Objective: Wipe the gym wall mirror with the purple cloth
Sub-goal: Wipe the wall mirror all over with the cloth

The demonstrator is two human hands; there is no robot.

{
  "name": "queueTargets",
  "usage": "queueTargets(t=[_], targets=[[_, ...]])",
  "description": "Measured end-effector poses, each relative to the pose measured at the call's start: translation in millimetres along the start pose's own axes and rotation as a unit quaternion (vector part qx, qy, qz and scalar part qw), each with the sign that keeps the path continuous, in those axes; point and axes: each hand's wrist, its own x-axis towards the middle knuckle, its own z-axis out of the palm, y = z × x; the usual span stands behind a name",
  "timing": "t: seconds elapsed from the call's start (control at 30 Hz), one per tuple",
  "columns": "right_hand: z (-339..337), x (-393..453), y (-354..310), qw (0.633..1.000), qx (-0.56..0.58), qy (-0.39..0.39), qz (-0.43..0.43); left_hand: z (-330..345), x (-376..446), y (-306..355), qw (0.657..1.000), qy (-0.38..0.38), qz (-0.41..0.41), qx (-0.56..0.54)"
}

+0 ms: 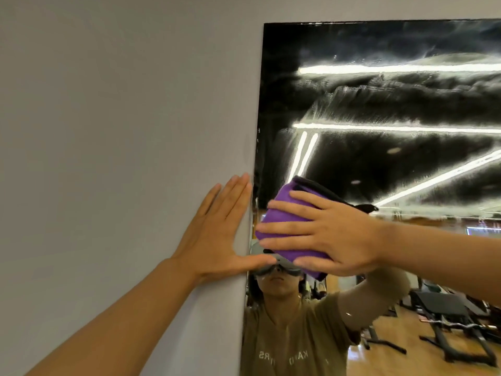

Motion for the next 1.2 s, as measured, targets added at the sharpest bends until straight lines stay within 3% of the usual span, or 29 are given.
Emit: queueTargets(t=[0.07, 0.17, 0.23, 0.3, 0.43, 0.57, 0.63, 0.77, 0.83, 0.9, 1.1, 1.2], targets=[[-6.2, 13.0, 21.9, 0.999, 0.002, 0.008, 0.033, 0.3, 0.0, -0.6, 1.000, 0.008, 0.004, 0.006], [-12.1, 36.8, 39.6, 0.977, 0.018, 0.069, 0.203, 2.2, -0.5, -1.0, 1.000, 0.019, -0.002, 0.006], [-9.3, 46.6, 29.4, 0.959, 0.008, 0.100, 0.265, 2.4, -0.4, -0.2, 1.000, 0.023, -0.004, -0.001], [-5.0, 44.7, 7.9, 0.965, 0.005, 0.102, 0.243, 2.1, -0.7, 0.5, 1.000, 0.021, -0.005, -0.014], [8.5, 15.8, -28.5, 0.993, 0.000, 0.067, 0.099, 1.4, -0.8, 0.0, 0.999, 0.007, -0.008, -0.034], [2.5, 6.6, -13.3, 1.000, -0.006, 0.014, 0.000, -1.2, -0.6, -1.9, 0.999, -0.013, 0.002, -0.031], [-3.0, 13.3, 10.1, 1.000, -0.005, 0.010, 0.022, -3.3, -1.7, -2.3, 0.999, -0.022, 0.008, -0.029], [-9.2, 27.8, 33.2, 0.966, -0.002, 0.090, 0.243, -5.7, -0.6, -1.6, 0.999, -0.022, 0.003, -0.046], [-5.5, 33.3, 19.6, 0.952, -0.006, 0.106, 0.287, -7.4, 0.9, -1.0, 0.998, -0.024, -0.001, -0.062], [0.7, 28.7, -5.7, 0.958, -0.003, 0.097, 0.270, -8.5, 1.3, -1.5, 0.997, -0.024, -0.001, -0.073], [8.7, -26.6, -44.2, 0.997, -0.023, 0.031, 0.070, -8.0, -0.3, -3.3, 0.998, -0.023, 0.027, -0.060], [2.7, -25.4, -4.0, 0.995, -0.008, 0.027, 0.096, -7.3, -0.2, -1.8, 0.997, -0.015, 0.056, -0.044]])
